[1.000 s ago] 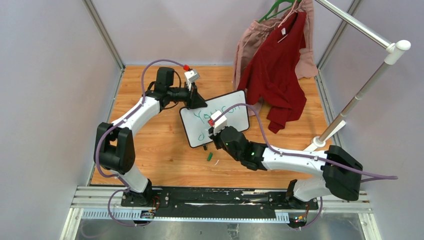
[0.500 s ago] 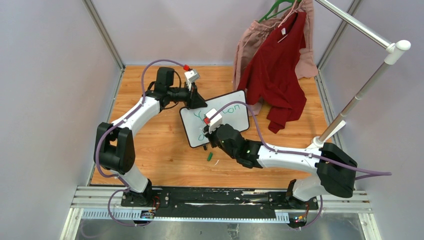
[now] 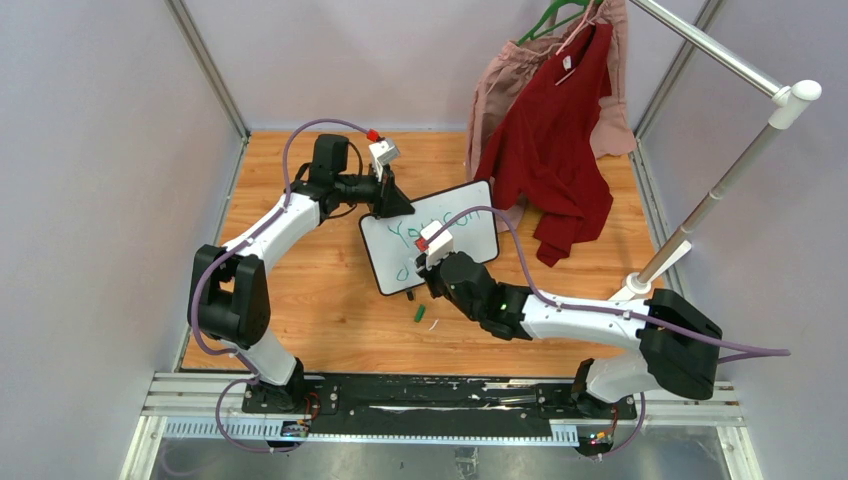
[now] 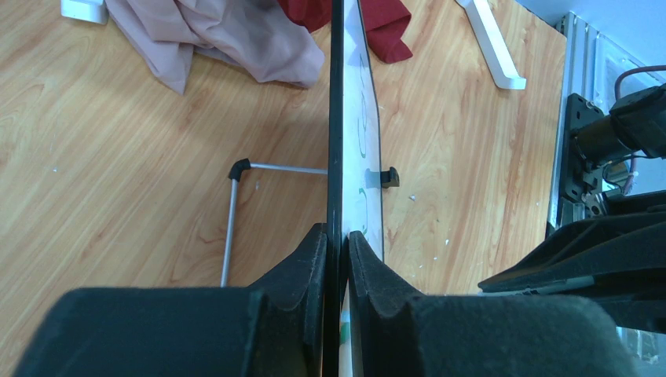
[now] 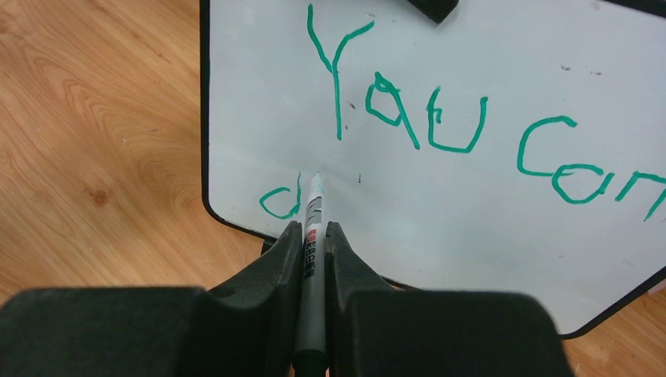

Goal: Write a sentence on the whiteboard

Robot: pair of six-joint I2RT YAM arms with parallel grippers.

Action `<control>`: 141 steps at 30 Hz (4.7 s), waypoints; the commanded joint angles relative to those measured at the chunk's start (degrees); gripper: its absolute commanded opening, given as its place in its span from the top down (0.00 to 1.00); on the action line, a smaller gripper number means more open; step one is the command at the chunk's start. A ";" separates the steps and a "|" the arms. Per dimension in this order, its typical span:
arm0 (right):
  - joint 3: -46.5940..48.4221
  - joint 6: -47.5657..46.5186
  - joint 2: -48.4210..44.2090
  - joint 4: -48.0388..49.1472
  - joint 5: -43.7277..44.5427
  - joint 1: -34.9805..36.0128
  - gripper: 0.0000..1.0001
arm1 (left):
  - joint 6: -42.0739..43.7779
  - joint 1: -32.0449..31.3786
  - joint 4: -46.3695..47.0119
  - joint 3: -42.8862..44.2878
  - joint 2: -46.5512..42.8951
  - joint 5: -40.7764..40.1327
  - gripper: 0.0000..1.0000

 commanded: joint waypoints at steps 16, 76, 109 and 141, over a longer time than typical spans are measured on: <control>-1.89 1.25 -0.50 0.12 0.29 -0.62 1.00 | 1.34 -0.67 2.86 -1.03 -1.17 -1.51 1.00; -3.49 4.16 2.43 -3.41 2.61 -1.99 1.00 | 1.33 -0.93 2.92 -1.10 -1.51 -1.59 1.00; 2.04 2.49 2.37 -4.21 0.48 -3.35 1.00 | 1.27 -1.37 2.95 -1.13 -1.31 -1.61 1.00; 0.79 3.10 -5.07 -6.27 0.88 -2.09 1.00 | 1.44 -1.46 2.77 -1.17 -1.55 -2.17 1.00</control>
